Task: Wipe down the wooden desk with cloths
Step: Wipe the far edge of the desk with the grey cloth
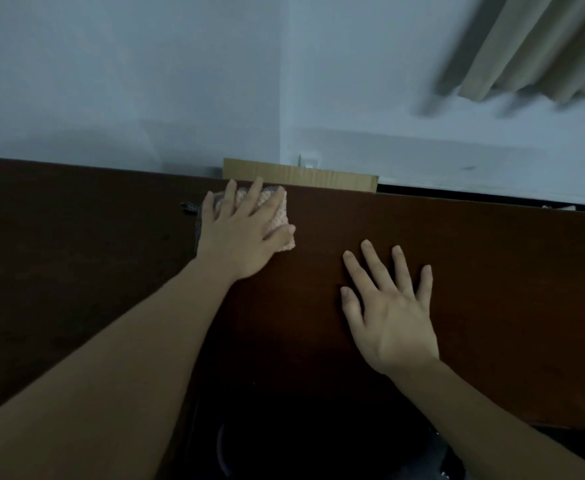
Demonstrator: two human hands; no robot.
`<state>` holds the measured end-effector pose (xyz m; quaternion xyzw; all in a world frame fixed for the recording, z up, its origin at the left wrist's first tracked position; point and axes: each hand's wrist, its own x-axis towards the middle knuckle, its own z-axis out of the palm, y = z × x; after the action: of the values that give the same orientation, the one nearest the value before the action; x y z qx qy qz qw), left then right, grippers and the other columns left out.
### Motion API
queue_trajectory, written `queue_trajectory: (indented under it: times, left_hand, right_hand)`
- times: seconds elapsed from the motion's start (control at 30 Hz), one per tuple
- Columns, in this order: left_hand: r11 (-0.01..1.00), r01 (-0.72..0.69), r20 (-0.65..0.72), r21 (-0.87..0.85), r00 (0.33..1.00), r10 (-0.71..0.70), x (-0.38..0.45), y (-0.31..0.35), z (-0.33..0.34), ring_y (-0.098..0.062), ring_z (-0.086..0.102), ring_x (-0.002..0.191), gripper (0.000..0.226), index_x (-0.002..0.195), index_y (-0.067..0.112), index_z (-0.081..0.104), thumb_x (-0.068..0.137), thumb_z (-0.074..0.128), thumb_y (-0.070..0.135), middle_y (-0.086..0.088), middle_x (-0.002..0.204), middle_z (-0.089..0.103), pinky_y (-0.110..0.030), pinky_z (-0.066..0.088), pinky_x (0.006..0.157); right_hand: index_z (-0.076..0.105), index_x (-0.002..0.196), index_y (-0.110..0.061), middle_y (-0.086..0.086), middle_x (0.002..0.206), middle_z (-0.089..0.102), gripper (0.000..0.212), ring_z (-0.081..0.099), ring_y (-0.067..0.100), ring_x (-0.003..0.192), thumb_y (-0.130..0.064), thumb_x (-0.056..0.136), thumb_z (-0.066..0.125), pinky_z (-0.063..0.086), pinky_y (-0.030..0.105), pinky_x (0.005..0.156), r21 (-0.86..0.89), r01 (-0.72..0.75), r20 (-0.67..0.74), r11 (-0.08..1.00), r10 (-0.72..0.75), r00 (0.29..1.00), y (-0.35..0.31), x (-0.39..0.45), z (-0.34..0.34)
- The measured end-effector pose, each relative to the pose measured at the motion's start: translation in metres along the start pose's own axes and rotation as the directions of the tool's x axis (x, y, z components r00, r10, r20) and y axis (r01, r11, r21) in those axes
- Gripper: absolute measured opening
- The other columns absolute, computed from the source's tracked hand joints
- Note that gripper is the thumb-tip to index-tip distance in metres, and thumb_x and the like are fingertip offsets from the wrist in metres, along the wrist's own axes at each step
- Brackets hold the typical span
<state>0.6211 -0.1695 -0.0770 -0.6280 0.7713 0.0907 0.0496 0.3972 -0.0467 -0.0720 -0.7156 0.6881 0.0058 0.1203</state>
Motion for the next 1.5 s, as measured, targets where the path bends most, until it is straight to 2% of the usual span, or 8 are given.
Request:
queue_trajectory:
  times: [0.1, 0.27, 0.43, 0.8, 1.0, 1.13, 1.23, 1.5]
  left_hand:
    - [1.0, -0.012, 0.011, 0.0, 1.0, 0.012, -0.004, 0.0, -0.002, -0.032, -0.014, 0.155, 0.071, 0.158, 0.047, -0.008, 0.096, 0.011, 0.075, 0.005, 0.169, -0.015, -0.059, -0.011, 0.12]
    - [0.982, -0.189, 0.026, 0.011, 0.982, 0.189, -0.068, -0.001, 0.003, -0.032, -0.015, 0.155, 0.07, 0.158, 0.046, -0.011, 0.097, 0.006, 0.073, 0.005, 0.169, -0.016, -0.058, -0.011, 0.121]
    - [0.947, -0.323, 0.116, -0.002, 0.94, 0.321, -0.141, -0.016, 0.012, -0.023, -0.033, 0.15, 0.066, 0.149, 0.052, -0.027, 0.098, 0.007, 0.075, 0.013, 0.164, -0.03, -0.05, -0.023, 0.119]
    - [1.0, -0.003, 0.048, 0.009, 0.999, 0.003, -0.061, -0.021, 0.004, -0.031, -0.014, 0.155, 0.071, 0.157, 0.049, -0.011, 0.093, 0.005, 0.075, 0.007, 0.169, -0.016, -0.059, -0.008, 0.121]
    - [0.995, -0.098, 0.024, 0.034, 0.995, 0.098, -0.093, -0.017, 0.011, -0.032, -0.013, 0.155, 0.072, 0.157, 0.047, -0.013, 0.092, 0.0, 0.075, 0.006, 0.169, -0.016, -0.059, -0.008, 0.121]
    - [0.965, -0.263, 0.128, 0.0, 0.957, 0.261, -0.148, -0.013, 0.012, -0.024, -0.031, 0.15, 0.067, 0.152, 0.051, -0.024, 0.095, 0.002, 0.075, 0.013, 0.164, -0.029, -0.053, -0.017, 0.121]
    - [0.95, -0.312, 0.136, 0.025, 0.942, 0.306, -0.163, -0.02, 0.016, -0.021, -0.034, 0.149, 0.068, 0.154, 0.051, -0.02, 0.094, 0.0, 0.077, 0.016, 0.163, -0.03, -0.051, -0.019, 0.12]
    - [0.995, -0.093, 0.064, 0.035, 0.994, 0.091, -0.081, -0.021, 0.008, -0.031, -0.016, 0.155, 0.068, 0.157, 0.048, -0.012, 0.097, 0.008, 0.073, 0.007, 0.169, -0.017, -0.057, -0.01, 0.121]
  right_hand:
    - [0.008, 0.16, -0.042, -0.012, 0.169, -0.003, 0.073, -0.014, 0.028, 0.156, -0.061, 0.092, -0.007, -0.011, 0.061, 0.121, 0.004, -0.01, 0.01, 1.0, 0.01, 1.0, -0.001, 0.001, -0.001]
    - [0.006, 0.16, -0.043, -0.012, 0.169, -0.004, 0.069, -0.013, 0.027, 0.156, -0.061, 0.094, -0.004, -0.01, 0.06, 0.122, -0.012, -0.03, 0.016, 0.999, 0.03, 0.999, -0.003, -0.001, -0.001]
    - [0.005, 0.16, -0.042, -0.011, 0.169, -0.004, 0.072, -0.012, 0.028, 0.156, -0.062, 0.093, -0.008, -0.007, 0.061, 0.122, -0.049, -0.036, 0.026, 0.998, 0.038, 0.999, -0.005, 0.001, -0.004]
    - [0.004, 0.16, -0.041, -0.011, 0.169, -0.006, 0.074, -0.015, 0.028, 0.155, -0.063, 0.091, -0.01, -0.009, 0.061, 0.122, -0.052, -0.032, 0.031, 0.998, 0.034, 0.999, -0.001, 0.0, -0.003]
    - [0.005, 0.161, -0.041, -0.011, 0.17, -0.005, 0.068, -0.014, 0.029, 0.155, -0.06, 0.096, -0.002, -0.01, 0.061, 0.121, -0.042, -0.016, 0.022, 0.999, 0.017, 1.0, -0.001, 0.001, 0.0]
    - [0.005, 0.161, -0.041, -0.01, 0.17, -0.005, 0.069, -0.012, 0.029, 0.156, -0.061, 0.095, -0.004, -0.008, 0.061, 0.122, -0.059, -0.024, 0.025, 0.998, 0.025, 0.999, -0.003, 0.0, -0.002]
    - [0.002, 0.161, -0.041, -0.01, 0.169, -0.007, 0.07, -0.013, 0.03, 0.156, -0.061, 0.094, -0.007, -0.006, 0.061, 0.122, -0.085, -0.036, 0.034, 0.996, 0.039, 0.999, -0.002, 0.0, -0.002]
    - [0.002, 0.16, -0.042, -0.011, 0.17, -0.006, 0.072, -0.012, 0.029, 0.156, -0.062, 0.092, -0.008, -0.006, 0.06, 0.123, -0.085, -0.036, 0.025, 0.996, 0.038, 0.999, -0.002, -0.002, -0.001]
